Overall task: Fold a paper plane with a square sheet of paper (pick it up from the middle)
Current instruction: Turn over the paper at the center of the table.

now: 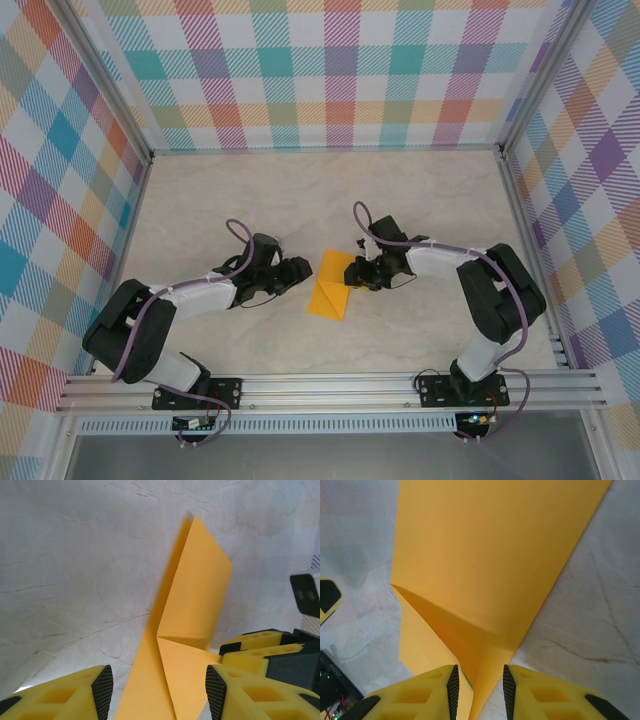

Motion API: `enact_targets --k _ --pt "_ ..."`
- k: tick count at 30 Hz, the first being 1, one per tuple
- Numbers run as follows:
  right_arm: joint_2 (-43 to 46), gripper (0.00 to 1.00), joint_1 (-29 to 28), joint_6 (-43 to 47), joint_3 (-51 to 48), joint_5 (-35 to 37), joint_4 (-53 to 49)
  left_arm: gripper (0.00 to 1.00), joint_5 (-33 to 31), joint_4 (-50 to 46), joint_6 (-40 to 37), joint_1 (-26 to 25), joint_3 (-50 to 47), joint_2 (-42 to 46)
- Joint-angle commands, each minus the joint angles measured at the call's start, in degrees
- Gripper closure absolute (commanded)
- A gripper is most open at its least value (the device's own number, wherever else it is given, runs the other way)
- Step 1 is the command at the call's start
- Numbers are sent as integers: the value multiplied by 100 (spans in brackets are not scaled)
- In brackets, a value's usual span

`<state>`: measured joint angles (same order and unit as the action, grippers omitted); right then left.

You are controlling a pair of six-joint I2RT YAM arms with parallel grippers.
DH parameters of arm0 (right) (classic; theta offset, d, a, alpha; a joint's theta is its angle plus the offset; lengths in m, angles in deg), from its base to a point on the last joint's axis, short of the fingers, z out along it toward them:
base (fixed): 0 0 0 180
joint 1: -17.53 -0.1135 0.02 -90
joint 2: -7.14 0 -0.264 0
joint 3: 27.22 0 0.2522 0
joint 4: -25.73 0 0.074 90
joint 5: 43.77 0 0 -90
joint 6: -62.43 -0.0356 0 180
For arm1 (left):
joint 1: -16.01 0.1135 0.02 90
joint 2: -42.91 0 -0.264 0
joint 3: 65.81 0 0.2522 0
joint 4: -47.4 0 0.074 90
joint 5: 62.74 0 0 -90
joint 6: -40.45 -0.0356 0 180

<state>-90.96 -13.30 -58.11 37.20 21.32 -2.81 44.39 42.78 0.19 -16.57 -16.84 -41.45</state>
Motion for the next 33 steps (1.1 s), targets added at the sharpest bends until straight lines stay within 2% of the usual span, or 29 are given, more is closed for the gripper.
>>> enact_targets --k 1,3,10,16,26,33 --pt "-175 72 9 165 119 -378 126 46 130 431 170 -124 -95 -180" --pt "-200 74 17 158 120 -400 140 46 146 489 190 -148 -92 -246" --pt "-203 92 127 1 -24 -366 320 45 318 851 249 -270 -153 -441" --pt "-171 93 201 -68 -121 -322 374 46 491 1099 281 -379 -93 -745" --pt "-142 92 222 -66 -196 -331 366 59 670 1295 377 -547 235 -1185" --pt "-100 92 235 -44 -227 -348 371 63 690 1282 445 -574 359 -1342"
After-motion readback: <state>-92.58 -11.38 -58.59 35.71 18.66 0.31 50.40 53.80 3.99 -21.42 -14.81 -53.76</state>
